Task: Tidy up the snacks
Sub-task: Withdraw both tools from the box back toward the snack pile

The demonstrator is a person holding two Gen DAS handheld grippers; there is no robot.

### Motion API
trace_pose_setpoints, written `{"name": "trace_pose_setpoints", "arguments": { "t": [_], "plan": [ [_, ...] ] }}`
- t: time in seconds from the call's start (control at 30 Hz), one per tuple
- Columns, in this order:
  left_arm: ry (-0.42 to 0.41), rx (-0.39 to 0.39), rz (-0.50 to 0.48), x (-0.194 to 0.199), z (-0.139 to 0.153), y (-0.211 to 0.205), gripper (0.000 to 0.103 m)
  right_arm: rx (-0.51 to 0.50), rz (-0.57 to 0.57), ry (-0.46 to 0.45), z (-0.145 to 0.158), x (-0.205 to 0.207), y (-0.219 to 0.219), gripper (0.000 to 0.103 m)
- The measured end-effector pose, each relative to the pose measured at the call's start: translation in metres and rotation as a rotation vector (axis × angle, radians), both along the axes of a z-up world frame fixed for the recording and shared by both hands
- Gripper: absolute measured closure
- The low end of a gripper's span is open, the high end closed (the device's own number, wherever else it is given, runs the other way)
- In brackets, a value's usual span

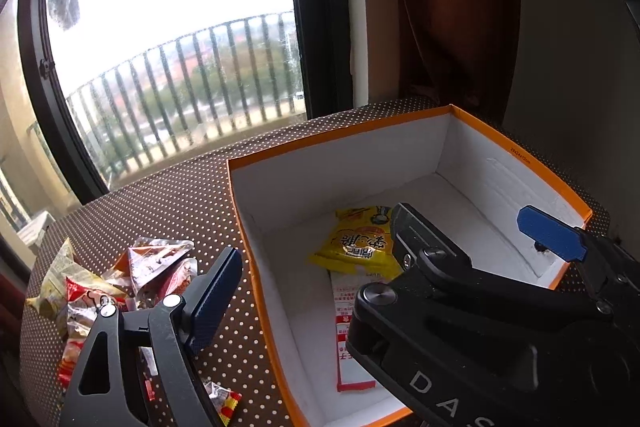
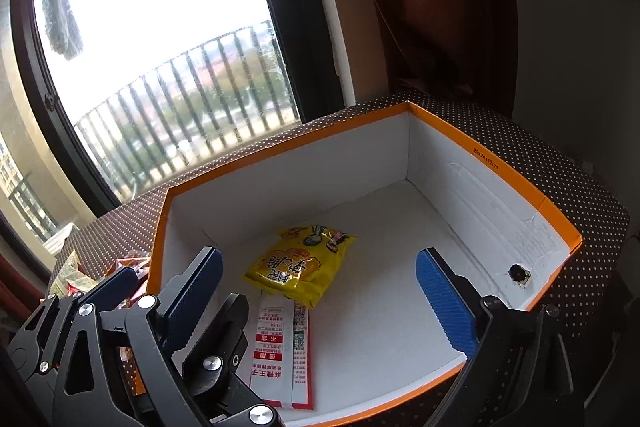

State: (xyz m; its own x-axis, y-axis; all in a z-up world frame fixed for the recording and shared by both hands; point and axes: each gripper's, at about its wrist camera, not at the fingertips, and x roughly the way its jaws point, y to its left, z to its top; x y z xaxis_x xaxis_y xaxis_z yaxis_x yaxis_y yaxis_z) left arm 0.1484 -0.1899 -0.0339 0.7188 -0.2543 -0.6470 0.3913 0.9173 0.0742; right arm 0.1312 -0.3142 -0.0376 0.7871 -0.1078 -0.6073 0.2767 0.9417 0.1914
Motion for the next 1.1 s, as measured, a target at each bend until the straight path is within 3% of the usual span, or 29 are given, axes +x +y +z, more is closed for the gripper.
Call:
{"name": "trace_pose_setpoints", "arguments": {
  "t": [0.93,1.1],
  "plan": [
    [-0.122,-0.104,0.071,-0.071,0.034,0.076,0.018,-0.104,0.092,-0.117,0.043,-0.056,0.089,0.004],
    [-0.137,-0.118,0.088,-0.080,0.035,0.090,0.013,-0.119,0.122,-0.132,0.045,-0.063,0.104,0.004]
  ]
}}
